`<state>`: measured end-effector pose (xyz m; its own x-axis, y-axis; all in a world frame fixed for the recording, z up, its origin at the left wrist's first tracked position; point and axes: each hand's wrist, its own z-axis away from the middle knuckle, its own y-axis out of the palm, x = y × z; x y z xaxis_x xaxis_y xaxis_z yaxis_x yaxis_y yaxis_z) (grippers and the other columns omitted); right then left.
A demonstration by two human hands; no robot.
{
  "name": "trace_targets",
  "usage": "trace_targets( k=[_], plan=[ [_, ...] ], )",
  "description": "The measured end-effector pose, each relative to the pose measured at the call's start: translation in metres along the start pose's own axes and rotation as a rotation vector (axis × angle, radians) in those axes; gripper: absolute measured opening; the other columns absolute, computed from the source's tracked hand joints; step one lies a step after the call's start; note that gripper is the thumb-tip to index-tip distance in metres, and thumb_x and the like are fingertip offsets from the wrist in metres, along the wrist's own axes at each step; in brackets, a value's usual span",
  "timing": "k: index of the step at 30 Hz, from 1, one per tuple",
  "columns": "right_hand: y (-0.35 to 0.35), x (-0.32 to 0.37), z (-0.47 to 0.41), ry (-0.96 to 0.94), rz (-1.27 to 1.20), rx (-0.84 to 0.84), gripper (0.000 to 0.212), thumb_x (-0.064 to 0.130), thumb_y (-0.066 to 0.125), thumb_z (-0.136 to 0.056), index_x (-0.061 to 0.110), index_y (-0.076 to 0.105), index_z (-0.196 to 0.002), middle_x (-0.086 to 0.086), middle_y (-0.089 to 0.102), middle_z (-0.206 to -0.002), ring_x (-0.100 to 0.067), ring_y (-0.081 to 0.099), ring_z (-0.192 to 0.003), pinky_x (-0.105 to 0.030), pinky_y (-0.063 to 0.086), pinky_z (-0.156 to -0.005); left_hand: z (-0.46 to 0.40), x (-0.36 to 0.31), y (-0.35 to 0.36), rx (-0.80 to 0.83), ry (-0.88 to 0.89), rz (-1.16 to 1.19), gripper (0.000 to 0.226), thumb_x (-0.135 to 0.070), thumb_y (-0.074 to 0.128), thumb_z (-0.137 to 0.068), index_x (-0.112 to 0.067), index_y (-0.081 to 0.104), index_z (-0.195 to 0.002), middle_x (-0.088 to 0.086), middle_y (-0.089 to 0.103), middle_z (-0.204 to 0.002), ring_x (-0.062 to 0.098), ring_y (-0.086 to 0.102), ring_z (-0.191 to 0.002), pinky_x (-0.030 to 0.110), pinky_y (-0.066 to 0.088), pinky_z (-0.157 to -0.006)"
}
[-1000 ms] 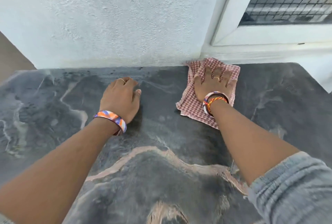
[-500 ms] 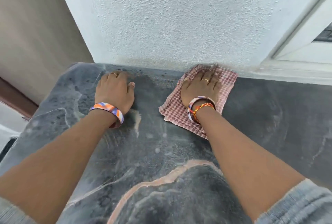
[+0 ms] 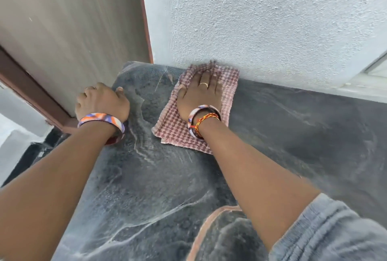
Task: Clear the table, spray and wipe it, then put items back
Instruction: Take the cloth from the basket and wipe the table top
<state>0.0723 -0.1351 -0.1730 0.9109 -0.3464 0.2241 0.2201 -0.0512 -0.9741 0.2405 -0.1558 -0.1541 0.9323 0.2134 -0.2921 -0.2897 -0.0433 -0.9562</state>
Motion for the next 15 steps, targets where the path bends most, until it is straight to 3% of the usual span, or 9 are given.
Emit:
trace_targets(
  k=[4, 7, 11, 15],
  plan=[
    [0.011, 0.054, -0.004, -0.289, 0.013, 0.03, 0.06, 0.035, 0.027, -0.096, 0.009, 0.013, -0.149, -0.012, 0.009, -0.158, -0.03, 0.007, -0.145, -0.042, 0.005, -0.118, -0.007, 0.022, 0.0, 0.195, -0.103, 0.148, 0.057, -0.031, 0.022, -0.1, 0.016, 0.048, -0.12, 0.037, 0.045, -0.132, 0.047, 0.042, -0.124, 0.044, 0.033, -0.103],
    [0.013, 0.078, -0.021, -0.454, 0.023, 0.087, 0.058, 0.034, 0.026, -0.097, 0.012, 0.014, -0.149, -0.008, 0.008, -0.159, -0.026, 0.008, -0.145, -0.039, 0.006, -0.117, -0.008, 0.025, 0.001, 0.214, -0.17, 0.248, 0.058, -0.03, 0.021, -0.1, 0.017, 0.048, -0.119, 0.036, 0.046, -0.132, 0.046, 0.044, -0.122, 0.042, 0.034, -0.102],
    [0.014, 0.1, -0.05, -0.469, 0.051, 0.115, 0.057, 0.036, 0.024, -0.098, 0.014, 0.015, -0.149, -0.008, 0.011, -0.158, -0.026, 0.011, -0.145, -0.038, 0.007, -0.117, -0.004, 0.025, 0.003, 0.202, -0.14, 0.25, 0.056, -0.028, 0.019, -0.101, 0.016, 0.051, -0.116, 0.036, 0.051, -0.126, 0.046, 0.048, -0.117, 0.042, 0.038, -0.097],
    [0.019, 0.123, -0.065, -0.428, 0.114, 0.07, 0.052, 0.04, 0.027, -0.095, 0.016, 0.036, -0.14, -0.013, 0.042, -0.144, -0.03, 0.032, -0.134, -0.04, 0.019, -0.11, -0.004, 0.029, 0.006, 0.219, -0.156, 0.288, 0.055, -0.027, 0.017, -0.101, 0.013, 0.052, -0.116, 0.034, 0.051, -0.126, 0.045, 0.048, -0.117, 0.042, 0.038, -0.095]
  ],
)
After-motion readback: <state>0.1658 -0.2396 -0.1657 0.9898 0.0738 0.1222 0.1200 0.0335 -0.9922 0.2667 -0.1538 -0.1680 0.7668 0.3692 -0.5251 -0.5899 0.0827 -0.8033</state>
